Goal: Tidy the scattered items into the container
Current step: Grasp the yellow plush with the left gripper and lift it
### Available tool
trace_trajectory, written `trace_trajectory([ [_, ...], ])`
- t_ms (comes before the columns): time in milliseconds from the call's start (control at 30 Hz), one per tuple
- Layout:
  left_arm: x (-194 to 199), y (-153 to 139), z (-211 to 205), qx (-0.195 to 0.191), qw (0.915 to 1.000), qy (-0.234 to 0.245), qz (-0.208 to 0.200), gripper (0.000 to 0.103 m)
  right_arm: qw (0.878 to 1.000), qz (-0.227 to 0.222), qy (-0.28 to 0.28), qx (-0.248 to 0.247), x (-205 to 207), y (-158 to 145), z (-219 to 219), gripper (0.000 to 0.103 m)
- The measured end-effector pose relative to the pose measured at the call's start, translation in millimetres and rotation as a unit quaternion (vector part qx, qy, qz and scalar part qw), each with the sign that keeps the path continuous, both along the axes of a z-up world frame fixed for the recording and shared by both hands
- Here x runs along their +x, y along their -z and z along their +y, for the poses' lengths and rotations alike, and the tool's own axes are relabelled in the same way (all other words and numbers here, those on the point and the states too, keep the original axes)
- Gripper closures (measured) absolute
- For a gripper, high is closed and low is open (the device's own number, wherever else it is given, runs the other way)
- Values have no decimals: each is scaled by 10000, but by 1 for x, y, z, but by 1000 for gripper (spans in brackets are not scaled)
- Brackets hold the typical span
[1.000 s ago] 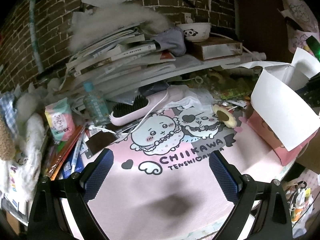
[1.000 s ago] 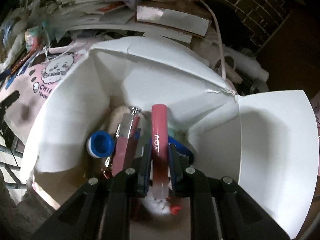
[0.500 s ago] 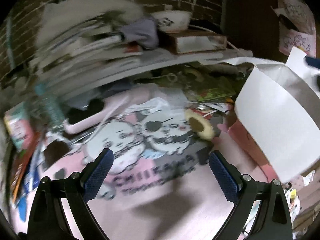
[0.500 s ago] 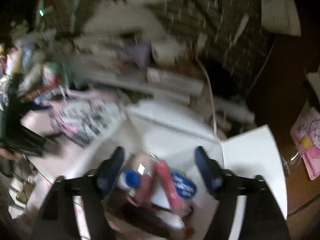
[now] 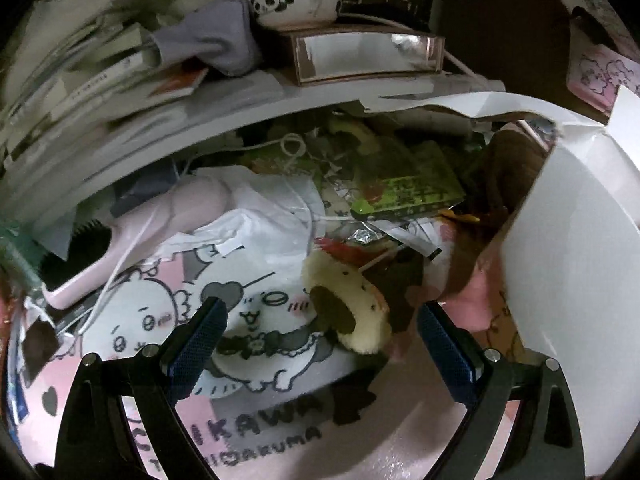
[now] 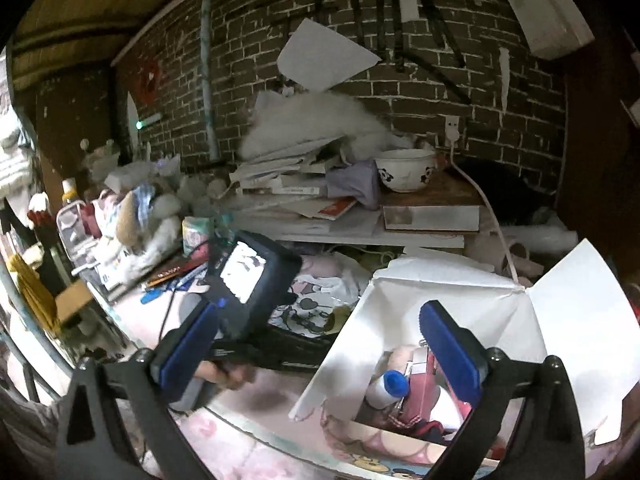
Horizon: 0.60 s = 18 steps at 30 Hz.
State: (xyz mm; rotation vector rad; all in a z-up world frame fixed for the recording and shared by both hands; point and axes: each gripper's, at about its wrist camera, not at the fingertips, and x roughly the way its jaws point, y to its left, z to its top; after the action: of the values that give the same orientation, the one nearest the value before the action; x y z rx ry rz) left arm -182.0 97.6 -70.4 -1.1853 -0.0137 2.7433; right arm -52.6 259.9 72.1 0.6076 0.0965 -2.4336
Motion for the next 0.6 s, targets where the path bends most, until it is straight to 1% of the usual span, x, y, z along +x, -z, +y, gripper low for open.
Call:
trace_trajectory([
  [67,-1,1,0,35,10000,-20,11,9,10000,-29,17,-20,-3,1,2,3],
  [133,-2,3,0,101,9999,-7,-28,18,10000,-55,23,-13,-5,3,2,3],
  [167,-4,5,0,127,9999,5,-84,30,10000,-76,21,-19,-6,4,3,3],
  [200,-6,7,0,144,9998,25,-161,36,9999,-99,17,-29,-7,5,3,3],
  [233,-7,10,0,163,9996,52,-240,47,9999,-122,16,-46,-8,6,4,3],
  [267,-8,12,0,194,9993,79,-308,53,9999,-146,26,-64,-9,7,4,3],
  [333,-8,15,1,238,9991,116,-331,56,9998,-178,44,-90,-11,8,5,2],
  [367,-8,15,2,226,9992,128,-314,60,9997,-195,52,-105,-12,9,5,2],
  [467,-7,15,6,235,9991,212,-299,76,9996,-236,75,-126,-13,11,7,2],
  [600,-6,15,7,186,9992,240,-267,78,9994,-289,108,-144,-14,13,7,2],
])
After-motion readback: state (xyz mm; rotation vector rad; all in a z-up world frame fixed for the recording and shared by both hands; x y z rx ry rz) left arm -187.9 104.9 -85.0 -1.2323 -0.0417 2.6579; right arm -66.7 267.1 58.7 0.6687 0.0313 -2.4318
